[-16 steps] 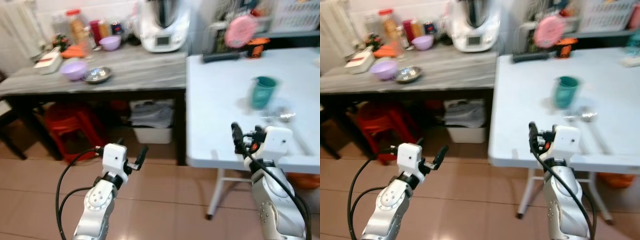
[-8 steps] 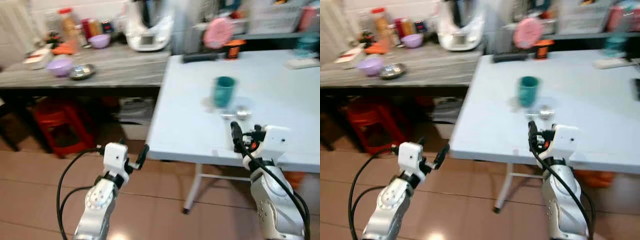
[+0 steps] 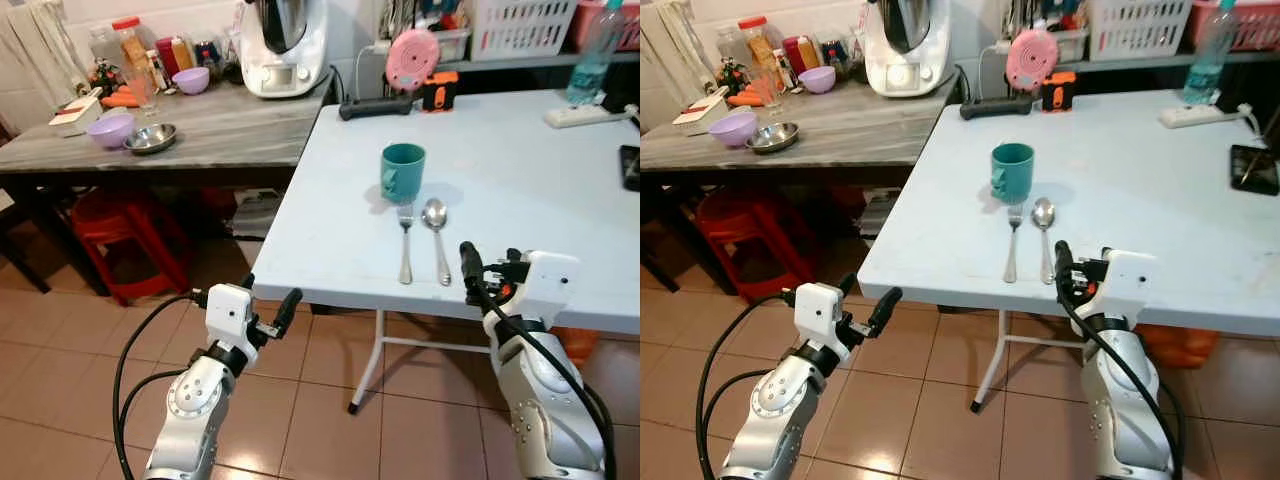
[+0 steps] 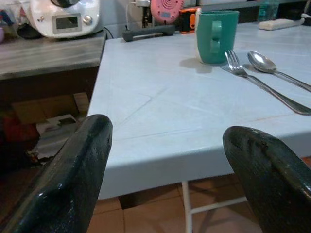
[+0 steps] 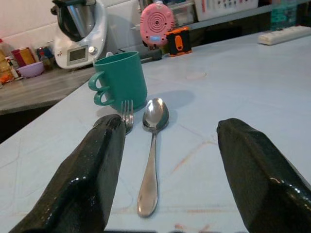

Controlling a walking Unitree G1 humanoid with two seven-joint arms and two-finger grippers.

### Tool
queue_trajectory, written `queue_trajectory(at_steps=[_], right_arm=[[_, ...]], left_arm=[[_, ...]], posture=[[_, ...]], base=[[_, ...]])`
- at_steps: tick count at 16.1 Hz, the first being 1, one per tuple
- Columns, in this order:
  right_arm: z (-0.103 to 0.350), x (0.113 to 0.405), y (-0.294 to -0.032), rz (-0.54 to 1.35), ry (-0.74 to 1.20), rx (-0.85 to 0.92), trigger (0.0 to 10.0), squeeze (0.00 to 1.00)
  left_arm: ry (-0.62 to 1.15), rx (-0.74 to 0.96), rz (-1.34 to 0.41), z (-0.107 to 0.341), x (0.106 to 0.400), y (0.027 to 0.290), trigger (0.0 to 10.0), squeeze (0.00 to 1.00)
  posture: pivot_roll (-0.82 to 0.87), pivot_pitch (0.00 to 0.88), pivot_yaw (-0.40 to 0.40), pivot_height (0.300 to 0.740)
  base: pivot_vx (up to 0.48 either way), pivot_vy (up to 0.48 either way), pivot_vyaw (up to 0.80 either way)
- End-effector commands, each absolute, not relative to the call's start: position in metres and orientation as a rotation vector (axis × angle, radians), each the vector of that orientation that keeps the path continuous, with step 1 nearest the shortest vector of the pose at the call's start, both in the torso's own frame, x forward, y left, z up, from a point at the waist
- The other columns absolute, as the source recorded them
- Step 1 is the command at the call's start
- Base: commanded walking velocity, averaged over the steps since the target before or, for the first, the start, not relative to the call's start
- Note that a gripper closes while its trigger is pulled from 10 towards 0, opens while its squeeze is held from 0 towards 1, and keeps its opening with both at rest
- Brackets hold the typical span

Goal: Setting the table

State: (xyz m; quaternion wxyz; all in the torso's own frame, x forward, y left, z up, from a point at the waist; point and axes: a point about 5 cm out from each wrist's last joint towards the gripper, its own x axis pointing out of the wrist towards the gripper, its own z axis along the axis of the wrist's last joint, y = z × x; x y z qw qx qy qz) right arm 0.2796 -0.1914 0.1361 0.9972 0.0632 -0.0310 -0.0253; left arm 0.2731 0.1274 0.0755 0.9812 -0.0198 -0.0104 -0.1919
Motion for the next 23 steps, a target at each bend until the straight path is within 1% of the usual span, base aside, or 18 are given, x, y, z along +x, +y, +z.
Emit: queue_trajectory(at_steps=[1, 3, 5, 20, 23], right_arm=[[0.1378, 0.2817, -0.1838, -0.026, -0.064, 0.141, 10.0, 0.00], [0.1379, 0.2825, -0.1838, -0.024, -0.065, 0.140, 10.0, 0.00], [0.1381, 0.2834, -0.1834, -0.020, -0.066, 0.139, 10.0, 0.00], [0.1355, 0.2825, -0.1799, -0.011, -0.056, 0.138, 10.0, 0.00], [0.1334, 0.2818, -0.1783, -0.011, -0.047, 0.133, 10.0, 0.00]], left_arm=[[-0.020, -0.029, -0.374, 0.0776, 0.2735, 0.1358, 10.0, 0.00], [-0.028, -0.041, -0.393, 0.0788, 0.2732, 0.1344, 10.0, 0.00], [-0.031, -0.055, -0.412, 0.0795, 0.2727, 0.1324, 10.0, 0.00], [-0.018, -0.076, -0.447, 0.0783, 0.2691, 0.1288, 10.0, 0.00], [-0.026, -0.094, -0.462, 0.0782, 0.2660, 0.1292, 10.0, 0.00]], posture=[[-0.06, 0.000, 0.124, 0.740], [-0.06, 0.000, 0.123, 0.740], [-0.06, 0.000, 0.121, 0.740], [-0.06, 0.000, 0.123, 0.740], [-0.06, 0.000, 0.122, 0.740]], base=[[0.000, 0.000, -0.51], [0.000, 0.000, -0.22], [0.253, 0.000, 0.00], [0.320, 0.000, 0.00], [0.000, 0.000, 0.00]])
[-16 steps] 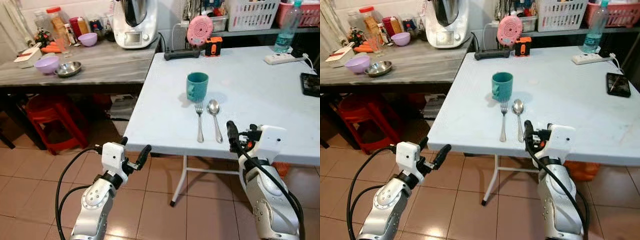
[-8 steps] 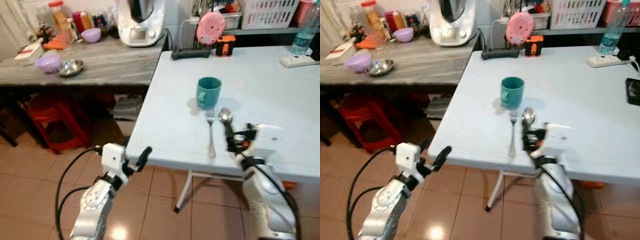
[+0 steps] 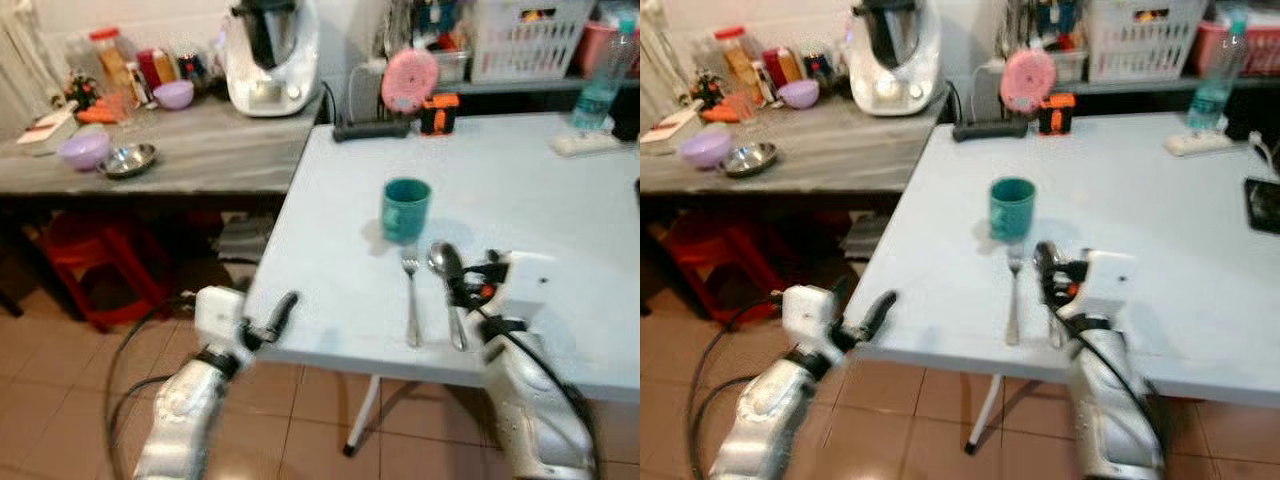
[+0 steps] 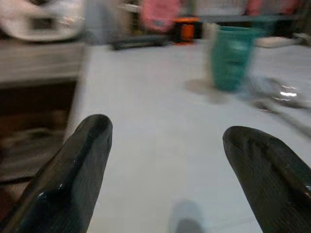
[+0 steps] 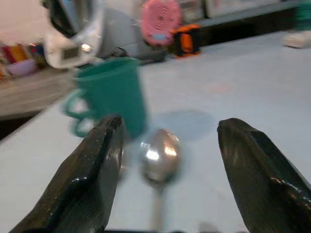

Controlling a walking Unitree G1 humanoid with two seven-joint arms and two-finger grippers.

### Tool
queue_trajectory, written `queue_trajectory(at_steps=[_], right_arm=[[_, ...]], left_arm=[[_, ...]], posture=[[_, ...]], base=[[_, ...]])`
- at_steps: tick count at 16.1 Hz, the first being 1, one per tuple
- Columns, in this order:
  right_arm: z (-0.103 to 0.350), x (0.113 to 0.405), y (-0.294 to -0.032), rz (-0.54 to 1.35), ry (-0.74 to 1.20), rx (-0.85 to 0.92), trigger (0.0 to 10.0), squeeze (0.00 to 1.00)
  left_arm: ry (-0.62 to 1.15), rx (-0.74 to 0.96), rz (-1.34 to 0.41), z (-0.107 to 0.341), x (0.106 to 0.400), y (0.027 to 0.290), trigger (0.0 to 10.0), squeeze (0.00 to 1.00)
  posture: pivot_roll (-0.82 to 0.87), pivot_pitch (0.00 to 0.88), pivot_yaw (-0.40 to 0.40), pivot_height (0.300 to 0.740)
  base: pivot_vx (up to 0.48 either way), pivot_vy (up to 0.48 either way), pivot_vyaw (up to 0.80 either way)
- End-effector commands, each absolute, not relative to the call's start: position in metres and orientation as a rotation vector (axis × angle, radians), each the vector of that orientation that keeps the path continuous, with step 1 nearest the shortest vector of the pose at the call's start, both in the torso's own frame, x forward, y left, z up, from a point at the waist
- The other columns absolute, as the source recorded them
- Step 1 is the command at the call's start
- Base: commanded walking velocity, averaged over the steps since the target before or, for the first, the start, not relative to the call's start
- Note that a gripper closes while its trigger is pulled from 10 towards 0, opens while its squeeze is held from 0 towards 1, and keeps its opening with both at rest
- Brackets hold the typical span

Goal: Setting the table

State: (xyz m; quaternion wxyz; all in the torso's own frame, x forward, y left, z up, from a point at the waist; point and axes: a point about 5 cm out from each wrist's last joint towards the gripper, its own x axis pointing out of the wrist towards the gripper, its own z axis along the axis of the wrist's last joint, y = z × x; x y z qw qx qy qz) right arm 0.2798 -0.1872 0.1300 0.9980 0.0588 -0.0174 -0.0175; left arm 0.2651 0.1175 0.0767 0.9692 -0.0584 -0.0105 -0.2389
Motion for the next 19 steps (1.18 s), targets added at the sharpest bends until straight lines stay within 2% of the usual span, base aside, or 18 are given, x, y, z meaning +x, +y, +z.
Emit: queue_trajectory(at_steps=[1, 6, 10, 15, 19], right_arm=[[0.132, 0.282, -0.178, -0.016, -0.036, 0.119, 10.0, 0.00], [0.125, 0.286, -0.178, -0.059, 0.022, 0.107, 10.0, 0.00], [0.125, 0.298, -0.173, -0.065, 0.065, 0.087, 10.0, 0.00], [0.119, 0.316, -0.156, -0.036, 0.168, 0.106, 10.0, 0.00], [0.108, 0.318, -0.142, 0.026, 0.238, 0.108, 10.0, 0.00]], left_arm=[[-0.027, -0.104, -0.500, 0.078, 0.263, 0.128, 10.0, 0.00], [-0.015, -0.148, -0.686, 0.079, 0.249, 0.121, 10.0, 0.00], [0.004, -0.118, -0.755, 0.078, 0.247, 0.127, 10.0, 0.00], [-0.010, -0.131, -0.740, 0.079, 0.248, 0.129, 10.0, 0.00], [-0.003, -0.138, -0.735, 0.079, 0.247, 0.129, 10.0, 0.00]], posture=[[-0.06, 0.000, 0.121, 0.740], [-0.05, 0.000, 0.108, 0.740], [-0.06, 0.000, 0.106, 0.740], [-0.06, 0.000, 0.101, 0.740], [-0.05, 0.000, 0.098, 0.740]], base=[[0.000, 0.000, 0.00], [0.000, 0.000, 0.00], [0.000, 0.000, 0.00], [0.000, 0.000, 0.00], [0.000, 0.000, 0.00]])
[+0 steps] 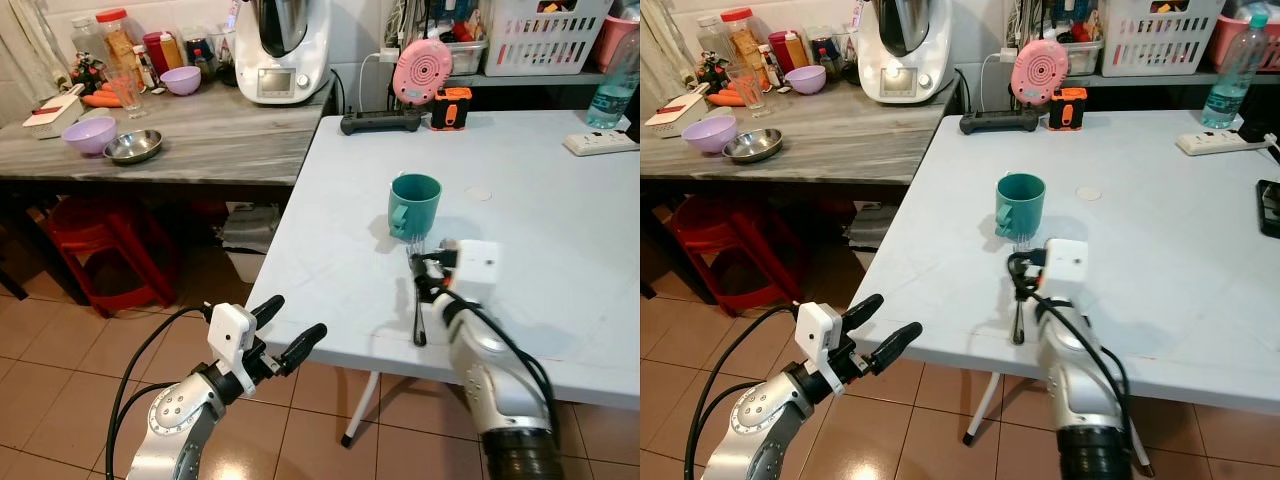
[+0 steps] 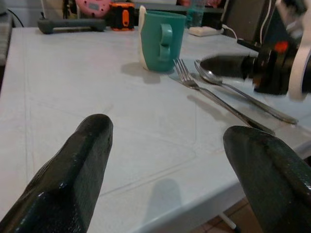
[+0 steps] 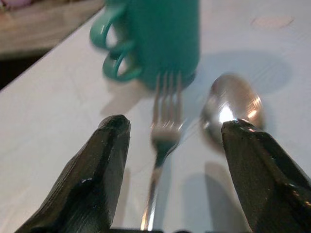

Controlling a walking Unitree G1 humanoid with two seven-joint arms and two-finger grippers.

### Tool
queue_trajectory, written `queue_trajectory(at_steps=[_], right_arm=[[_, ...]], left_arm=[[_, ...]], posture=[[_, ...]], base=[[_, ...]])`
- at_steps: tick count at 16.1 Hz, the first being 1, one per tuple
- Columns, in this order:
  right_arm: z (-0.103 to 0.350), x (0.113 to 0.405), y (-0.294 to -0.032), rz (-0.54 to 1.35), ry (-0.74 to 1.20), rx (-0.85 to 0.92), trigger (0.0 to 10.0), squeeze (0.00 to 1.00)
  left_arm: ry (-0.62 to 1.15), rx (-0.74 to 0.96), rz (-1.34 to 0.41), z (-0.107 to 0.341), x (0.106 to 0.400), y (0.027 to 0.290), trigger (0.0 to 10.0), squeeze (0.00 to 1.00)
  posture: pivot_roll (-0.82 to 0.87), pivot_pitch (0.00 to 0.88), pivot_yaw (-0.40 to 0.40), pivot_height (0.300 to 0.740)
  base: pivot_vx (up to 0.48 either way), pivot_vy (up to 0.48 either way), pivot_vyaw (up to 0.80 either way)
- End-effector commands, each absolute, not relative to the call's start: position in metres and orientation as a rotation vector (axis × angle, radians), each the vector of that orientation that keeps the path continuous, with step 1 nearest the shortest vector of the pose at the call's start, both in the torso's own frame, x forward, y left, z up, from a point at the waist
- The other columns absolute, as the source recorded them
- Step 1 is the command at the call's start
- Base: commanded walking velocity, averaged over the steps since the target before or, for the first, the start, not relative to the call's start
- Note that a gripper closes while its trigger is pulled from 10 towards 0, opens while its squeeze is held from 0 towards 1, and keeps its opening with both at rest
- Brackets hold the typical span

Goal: Setting the table

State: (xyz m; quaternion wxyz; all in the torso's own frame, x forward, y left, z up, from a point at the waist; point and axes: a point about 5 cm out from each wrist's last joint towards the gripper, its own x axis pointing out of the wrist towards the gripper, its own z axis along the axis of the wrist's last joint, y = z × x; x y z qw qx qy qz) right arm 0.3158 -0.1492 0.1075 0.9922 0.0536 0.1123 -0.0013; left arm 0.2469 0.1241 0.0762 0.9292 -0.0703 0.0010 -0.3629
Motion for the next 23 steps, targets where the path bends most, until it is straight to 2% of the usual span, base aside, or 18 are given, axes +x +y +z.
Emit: queue_trajectory(at_steps=[1, 4, 5, 6, 12, 15, 16, 18, 20, 23], right_arm=[[0.106, 0.318, -0.140, 0.032, 0.245, 0.105, 10.0, 0.00], [0.096, 0.317, -0.140, 0.037, 0.302, 0.090, 10.0, 0.00], [0.094, 0.316, -0.142, 0.037, 0.311, 0.087, 3.1, 0.00], [0.092, 0.316, -0.143, 0.048, 0.322, 0.080, 0.0, 0.00], [0.086, 0.316, -0.155, 0.040, 0.353, 0.058, 0.0, 0.00], [0.080, 0.316, -0.153, 0.107, 0.390, 0.033, 0.0, 0.00], [0.080, 0.316, -0.153, 0.112, 0.395, 0.026, 0.4, 0.00], [0.078, 0.316, -0.153, 0.115, 0.403, 0.023, 0.2, 0.00], [0.075, 0.315, -0.152, 0.128, 0.416, 0.023, 0.7, 0.00], [0.073, 0.315, -0.152, 0.121, 0.425, 0.029, 0.7, 0.00]], left_arm=[[-0.006, -0.144, -0.714, 0.079, 0.247, 0.131, 10.0, 0.00], [-0.007, -0.146, -0.715, 0.080, 0.246, 0.131, 10.0, 0.00], [-0.006, -0.147, -0.722, 0.080, 0.245, 0.130, 10.0, 0.00], [-0.006, -0.148, -0.724, 0.080, 0.245, 0.130, 10.0, 0.00], [-0.004, -0.150, -0.728, 0.081, 0.245, 0.129, 10.0, 0.00], [-0.002, -0.154, -0.738, 0.082, 0.246, 0.127, 10.0, 0.00], [-0.001, -0.154, -0.740, 0.082, 0.246, 0.126, 10.0, 0.00], [0.001, -0.154, -0.743, 0.082, 0.246, 0.127, 10.0, 0.00], [0.004, -0.156, -0.753, 0.082, 0.245, 0.127, 10.0, 0.00], [0.008, -0.169, -0.787, 0.081, 0.243, 0.124, 10.0, 0.00]], posture=[[-0.05, 0.000, 0.100, 0.740], [-0.05, 0.000, 0.096, 0.740], [-0.05, 0.000, 0.096, 0.740], [-0.05, 0.000, 0.095, 0.740], [-0.05, 0.000, 0.100, 0.740], [-0.05, 0.000, 0.106, 0.740], [-0.05, 0.000, 0.106, 0.740], [-0.05, 0.000, 0.104, 0.740], [-0.05, 0.000, 0.103, 0.740], [-0.05, 0.000, 0.107, 0.740]], base=[[0.000, 0.000, 0.00], [0.000, 0.000, 0.00], [0.000, 0.000, 0.00], [0.000, 0.000, 0.00], [0.000, 0.000, 0.00], [0.000, 0.000, 0.00], [0.000, 0.000, 0.00], [0.000, 0.000, 0.00], [0.000, 0.000, 0.00], [0.000, 0.000, 0.00]])
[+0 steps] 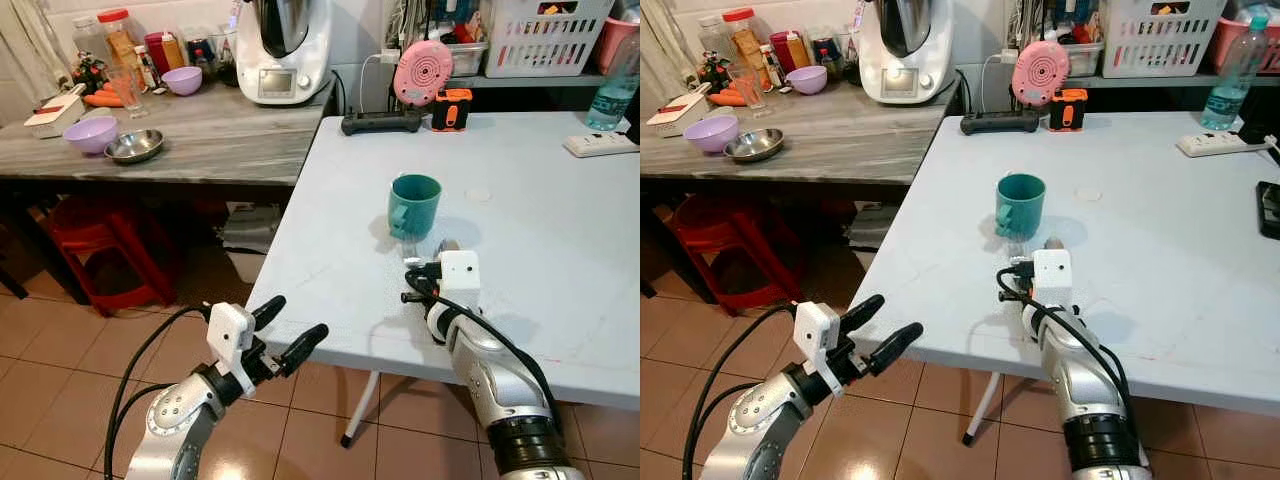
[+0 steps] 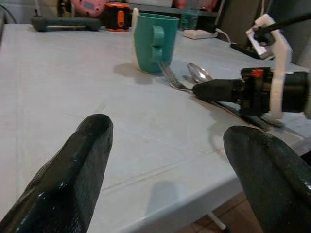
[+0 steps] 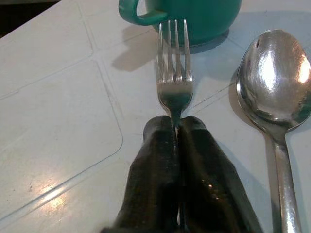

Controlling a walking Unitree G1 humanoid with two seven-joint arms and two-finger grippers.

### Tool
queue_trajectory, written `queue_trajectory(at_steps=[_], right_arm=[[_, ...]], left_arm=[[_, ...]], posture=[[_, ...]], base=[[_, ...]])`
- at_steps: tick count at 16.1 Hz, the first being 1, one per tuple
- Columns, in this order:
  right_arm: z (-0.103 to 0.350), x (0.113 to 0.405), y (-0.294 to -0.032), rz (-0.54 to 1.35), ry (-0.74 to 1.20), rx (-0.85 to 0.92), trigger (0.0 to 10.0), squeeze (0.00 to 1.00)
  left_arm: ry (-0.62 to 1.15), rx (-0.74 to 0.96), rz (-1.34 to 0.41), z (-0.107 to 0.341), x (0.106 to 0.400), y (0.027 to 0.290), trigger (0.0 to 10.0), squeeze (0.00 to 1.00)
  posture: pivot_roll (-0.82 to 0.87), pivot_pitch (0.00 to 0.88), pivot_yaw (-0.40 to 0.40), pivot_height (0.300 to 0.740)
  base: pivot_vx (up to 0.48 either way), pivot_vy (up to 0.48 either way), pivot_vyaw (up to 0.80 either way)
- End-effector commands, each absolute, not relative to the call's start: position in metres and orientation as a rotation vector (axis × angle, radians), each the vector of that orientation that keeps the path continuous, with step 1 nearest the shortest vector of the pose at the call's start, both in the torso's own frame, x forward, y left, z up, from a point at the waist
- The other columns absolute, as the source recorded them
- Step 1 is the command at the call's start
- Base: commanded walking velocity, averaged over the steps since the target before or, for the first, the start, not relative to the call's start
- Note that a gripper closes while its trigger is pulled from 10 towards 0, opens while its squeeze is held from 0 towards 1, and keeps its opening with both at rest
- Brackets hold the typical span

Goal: Setting the table

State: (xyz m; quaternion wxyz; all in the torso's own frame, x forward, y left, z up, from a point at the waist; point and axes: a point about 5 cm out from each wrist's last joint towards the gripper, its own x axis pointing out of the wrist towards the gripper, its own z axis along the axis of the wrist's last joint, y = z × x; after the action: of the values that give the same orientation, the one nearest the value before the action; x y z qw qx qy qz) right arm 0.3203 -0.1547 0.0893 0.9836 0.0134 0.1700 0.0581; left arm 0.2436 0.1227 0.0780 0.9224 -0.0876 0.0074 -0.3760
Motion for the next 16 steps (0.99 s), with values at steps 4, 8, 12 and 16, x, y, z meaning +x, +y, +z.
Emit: queue_trajectory(at_steps=[4, 8, 12, 16], right_arm=[[0.069, 0.312, -0.153, 0.099, 0.448, 0.059, 0.4, 0.00], [0.067, 0.313, -0.151, 0.071, 0.462, 0.120, 0.0, 0.00], [0.090, 0.319, -0.148, 0.000, 0.352, 0.267, 0.0, 0.00], [0.114, 0.324, -0.141, -0.013, 0.261, 0.281, 0.0, 0.00]], left_arm=[[0.014, -0.159, -0.836, 0.081, 0.242, 0.121, 10.0, 0.00], [0.028, -0.151, -0.861, 0.078, 0.241, 0.120, 10.0, 0.00], [0.019, -0.138, -0.851, 0.079, 0.242, 0.122, 10.0, 0.00], [0.014, -0.137, -0.839, 0.080, 0.245, 0.121, 10.0, 0.00]], posture=[[-0.05, 0.000, 0.112, 0.740], [-0.05, 0.000, 0.120, 0.740], [-0.05, 0.000, 0.122, 0.740], [-0.05, 0.000, 0.123, 0.740]], base=[[0.000, 0.000, 0.00], [0.000, 0.000, 0.00], [0.000, 0.000, 0.00], [0.000, 0.000, 0.00]])
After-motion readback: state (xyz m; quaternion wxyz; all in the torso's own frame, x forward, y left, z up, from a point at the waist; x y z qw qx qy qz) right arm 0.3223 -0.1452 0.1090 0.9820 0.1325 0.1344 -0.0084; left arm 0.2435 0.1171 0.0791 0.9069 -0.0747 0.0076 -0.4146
